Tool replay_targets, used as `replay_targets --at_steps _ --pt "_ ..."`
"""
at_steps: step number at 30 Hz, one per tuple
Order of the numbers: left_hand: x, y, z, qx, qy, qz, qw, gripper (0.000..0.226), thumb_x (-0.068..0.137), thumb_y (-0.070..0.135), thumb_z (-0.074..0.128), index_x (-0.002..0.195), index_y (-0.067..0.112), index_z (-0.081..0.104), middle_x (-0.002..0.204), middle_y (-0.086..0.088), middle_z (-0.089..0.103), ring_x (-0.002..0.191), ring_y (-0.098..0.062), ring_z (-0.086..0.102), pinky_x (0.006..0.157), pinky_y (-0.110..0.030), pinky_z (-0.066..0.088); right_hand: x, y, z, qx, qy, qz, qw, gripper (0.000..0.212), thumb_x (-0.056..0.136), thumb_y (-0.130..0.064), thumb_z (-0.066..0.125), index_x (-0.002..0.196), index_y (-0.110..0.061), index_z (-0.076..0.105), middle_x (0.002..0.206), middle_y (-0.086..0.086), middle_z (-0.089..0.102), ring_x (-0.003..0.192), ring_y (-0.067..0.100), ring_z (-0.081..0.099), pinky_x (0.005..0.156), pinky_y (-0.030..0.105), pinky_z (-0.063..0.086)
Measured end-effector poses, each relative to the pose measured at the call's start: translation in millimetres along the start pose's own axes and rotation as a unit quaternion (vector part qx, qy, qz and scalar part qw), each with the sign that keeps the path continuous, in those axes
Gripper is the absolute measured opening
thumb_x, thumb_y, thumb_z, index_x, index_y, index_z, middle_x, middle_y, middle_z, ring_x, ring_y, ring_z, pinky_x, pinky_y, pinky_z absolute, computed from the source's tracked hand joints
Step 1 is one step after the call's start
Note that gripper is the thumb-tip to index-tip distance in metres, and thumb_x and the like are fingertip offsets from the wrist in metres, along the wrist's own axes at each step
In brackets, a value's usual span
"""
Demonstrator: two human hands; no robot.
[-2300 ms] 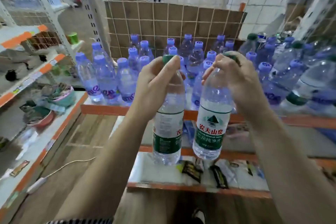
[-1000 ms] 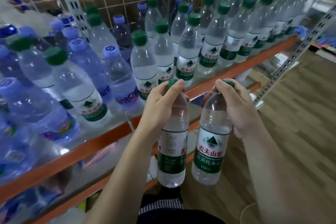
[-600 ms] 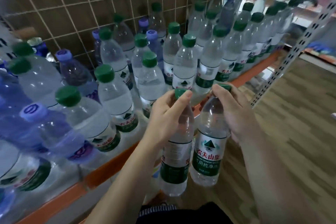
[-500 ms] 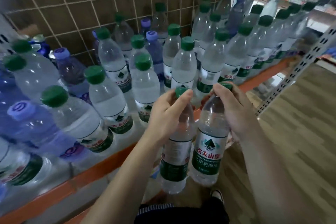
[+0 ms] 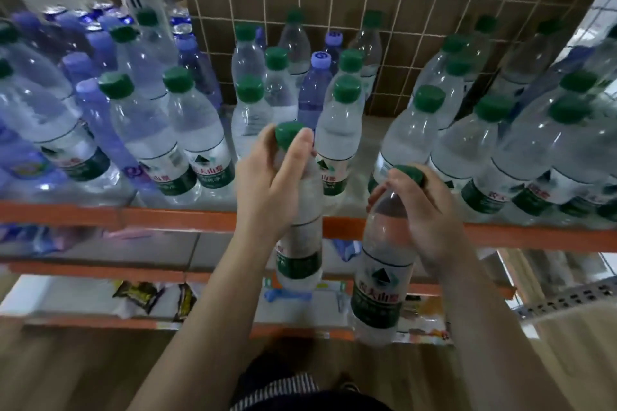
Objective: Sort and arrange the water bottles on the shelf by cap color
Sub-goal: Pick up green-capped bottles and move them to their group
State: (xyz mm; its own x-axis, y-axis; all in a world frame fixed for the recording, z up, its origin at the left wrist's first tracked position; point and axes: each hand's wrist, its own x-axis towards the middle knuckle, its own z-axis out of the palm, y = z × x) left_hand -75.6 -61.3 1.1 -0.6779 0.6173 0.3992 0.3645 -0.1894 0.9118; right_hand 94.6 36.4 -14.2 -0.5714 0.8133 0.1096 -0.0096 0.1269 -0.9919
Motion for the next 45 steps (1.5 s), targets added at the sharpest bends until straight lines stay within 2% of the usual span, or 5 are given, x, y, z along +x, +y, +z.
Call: replay_targets --at_steps 14,21,31,38,45 --pt "41.8 -0.2 23.8 0.156 0.144 0.183 0.960 0.013 0.098 0.027 0.054 0.088 0.018 0.051 0.075 0.018 0.047 0.066 0.006 0.046 0.065 -0.008 0.034 20.6 -6.6 7.4 0.016 -0.042 -0.033 0.998 0.027 0.085 -0.050 0.057 0.085 -0.023 0.062 0.079 0.004 0.070 0.078 0.026 0.068 0.071 0.035 0.053" --pt "39.5 -16.4 34.9 0.184 0.084 0.148 0.968 0.032 0.099 0.034 0.047 0.101 0.003 0.057 0.089 0.001 0.057 0.078 -0.011 0.052 0.073 -0.022 0.043 16.8 -11.4 6.0 0.005 -0.040 -0.042 0.998 0.038 0.087 -0.049 0.057 0.090 -0.011 0.059 0.082 0.015 0.067 0.081 0.041 0.063 0.082 0.060 0.051" --pt "47.3 -12.5 31.3 0.230 0.084 0.197 0.949 0.034 0.100 0.019 0.052 0.128 0.000 0.053 0.118 -0.010 0.061 0.107 -0.012 0.055 0.092 -0.008 0.036 19.0 -34.2 -5.5 0.010 -0.047 -0.077 0.996 0.030 0.090 -0.040 0.054 0.092 -0.010 0.057 0.081 0.009 0.069 0.075 0.028 0.066 0.070 0.039 0.055" --pt "91.4 29.0 31.9 0.361 0.028 0.247 0.899 0.028 0.099 0.031 0.049 0.114 0.013 0.064 0.108 -0.003 0.066 0.099 -0.019 0.058 0.080 -0.026 0.044 52.6 -130.6 -23.2 0.048 -0.016 -0.217 0.975 0.023 0.095 -0.027 0.053 0.095 -0.004 0.055 0.082 0.011 0.067 0.077 0.028 0.066 0.076 0.046 0.055" --pt "125.5 33.8 39.0 0.481 -0.107 0.151 0.857 0.032 0.101 0.039 0.035 0.108 0.019 0.060 0.101 -0.001 0.062 0.096 -0.023 0.058 0.080 -0.037 0.041 98.6 -195.5 -27.8 0.035 0.049 -0.269 0.961 0.017 0.094 -0.028 0.053 0.087 -0.013 0.053 0.085 0.024 0.061 0.074 0.030 0.063 0.072 0.048 0.055"
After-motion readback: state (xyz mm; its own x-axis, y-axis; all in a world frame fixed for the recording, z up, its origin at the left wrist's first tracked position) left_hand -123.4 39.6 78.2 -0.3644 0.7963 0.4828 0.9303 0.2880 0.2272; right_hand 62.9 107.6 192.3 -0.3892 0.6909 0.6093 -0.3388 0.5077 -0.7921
